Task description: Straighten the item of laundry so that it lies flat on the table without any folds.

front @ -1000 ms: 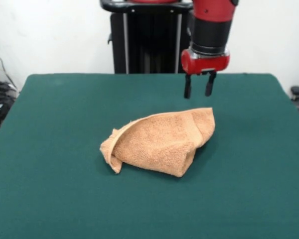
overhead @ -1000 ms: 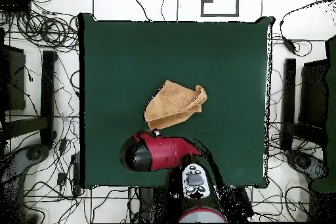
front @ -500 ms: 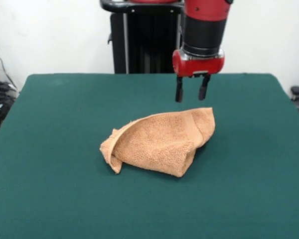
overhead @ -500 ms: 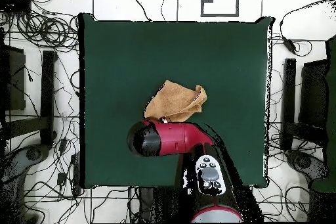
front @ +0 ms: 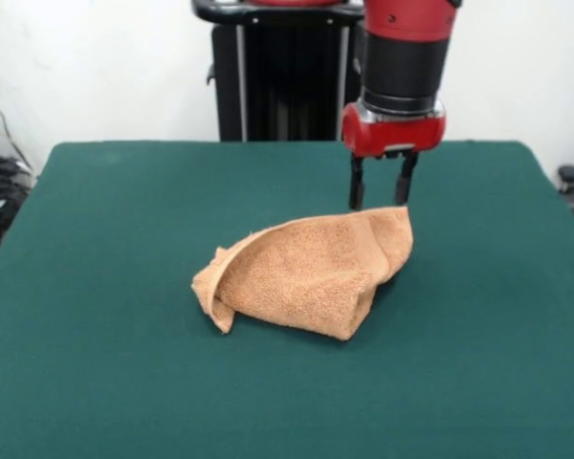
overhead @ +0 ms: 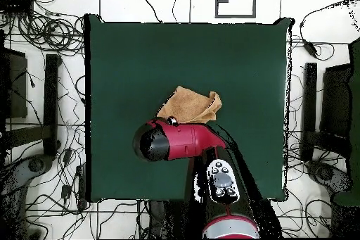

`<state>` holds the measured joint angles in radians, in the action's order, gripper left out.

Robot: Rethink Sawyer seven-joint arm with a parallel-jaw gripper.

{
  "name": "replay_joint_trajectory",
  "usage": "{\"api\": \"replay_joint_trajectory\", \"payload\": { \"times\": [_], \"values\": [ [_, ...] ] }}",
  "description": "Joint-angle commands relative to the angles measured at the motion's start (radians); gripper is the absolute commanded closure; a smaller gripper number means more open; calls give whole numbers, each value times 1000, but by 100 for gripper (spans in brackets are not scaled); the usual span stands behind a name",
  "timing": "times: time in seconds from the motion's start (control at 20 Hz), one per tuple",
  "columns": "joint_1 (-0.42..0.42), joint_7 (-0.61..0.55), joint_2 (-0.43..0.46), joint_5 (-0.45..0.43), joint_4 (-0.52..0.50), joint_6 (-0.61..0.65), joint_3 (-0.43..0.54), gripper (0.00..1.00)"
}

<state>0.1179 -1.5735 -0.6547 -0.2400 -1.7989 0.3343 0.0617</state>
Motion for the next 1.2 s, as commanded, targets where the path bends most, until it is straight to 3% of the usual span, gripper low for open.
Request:
{"api": "replay_joint_trajectory", "payload": {
  "times": [0.05,0.6,0.9,1.2],
  "values": [
    [1,-22,106,-77,33,-55,108,0],
    [11,-40,109,-134,-4,-93,124,0],
    [-20,-146,85,-99,-33,-170,118,0],
    [-19,-166,78,-66,-38,-192,138,0]
  ]
}}
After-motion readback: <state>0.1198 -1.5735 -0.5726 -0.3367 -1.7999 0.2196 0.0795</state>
